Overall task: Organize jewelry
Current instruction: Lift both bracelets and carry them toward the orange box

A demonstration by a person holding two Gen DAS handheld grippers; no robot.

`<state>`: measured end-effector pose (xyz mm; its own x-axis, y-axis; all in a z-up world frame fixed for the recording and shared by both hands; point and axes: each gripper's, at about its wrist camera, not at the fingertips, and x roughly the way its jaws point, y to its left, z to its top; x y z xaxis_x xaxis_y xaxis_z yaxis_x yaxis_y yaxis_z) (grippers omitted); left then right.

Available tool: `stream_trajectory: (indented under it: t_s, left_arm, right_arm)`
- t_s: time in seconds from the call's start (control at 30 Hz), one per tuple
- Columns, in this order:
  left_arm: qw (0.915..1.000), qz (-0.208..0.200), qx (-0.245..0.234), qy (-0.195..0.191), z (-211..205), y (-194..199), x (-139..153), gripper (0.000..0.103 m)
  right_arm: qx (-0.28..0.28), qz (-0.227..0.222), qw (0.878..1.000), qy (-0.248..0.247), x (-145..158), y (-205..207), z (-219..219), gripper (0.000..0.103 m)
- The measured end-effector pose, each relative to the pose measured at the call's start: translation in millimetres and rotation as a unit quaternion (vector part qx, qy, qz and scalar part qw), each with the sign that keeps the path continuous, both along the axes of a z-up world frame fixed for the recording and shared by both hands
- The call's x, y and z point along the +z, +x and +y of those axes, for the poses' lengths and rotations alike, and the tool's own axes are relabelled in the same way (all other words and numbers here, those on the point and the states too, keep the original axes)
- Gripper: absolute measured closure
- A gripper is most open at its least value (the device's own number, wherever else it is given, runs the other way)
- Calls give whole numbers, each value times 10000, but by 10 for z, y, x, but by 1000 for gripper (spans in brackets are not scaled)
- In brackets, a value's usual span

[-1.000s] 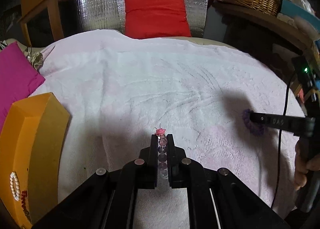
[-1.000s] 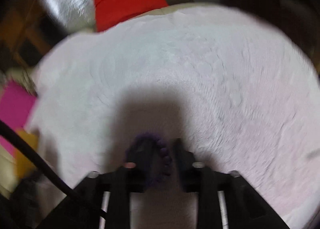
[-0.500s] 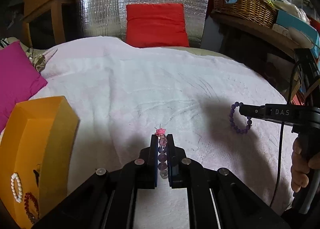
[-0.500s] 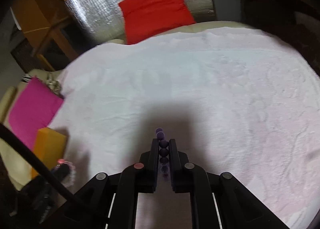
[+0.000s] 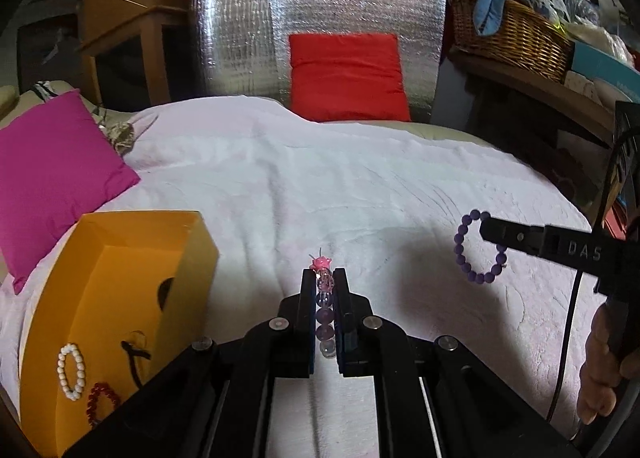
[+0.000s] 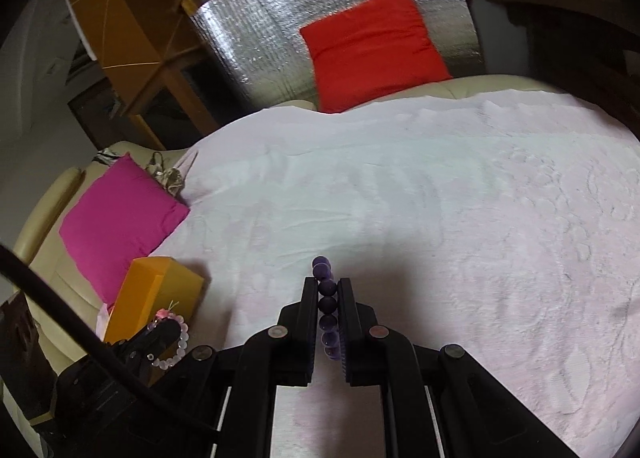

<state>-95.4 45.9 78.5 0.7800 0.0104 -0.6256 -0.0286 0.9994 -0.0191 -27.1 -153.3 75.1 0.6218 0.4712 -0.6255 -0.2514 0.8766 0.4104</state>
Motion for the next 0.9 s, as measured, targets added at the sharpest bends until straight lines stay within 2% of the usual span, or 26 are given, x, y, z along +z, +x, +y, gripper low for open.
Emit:
stream_trajectory:
  t_s: [0.43,0.9]
  left_arm:
    - [9994,-195,241,122,144,-139,105,95]
    - [9980,-293,555,120,485,-345,170,95]
  right_arm:
    - [313,-161,9994,-1,65,-129,307,93]
    - [695,-268,9972,-18,101,-295,774,93]
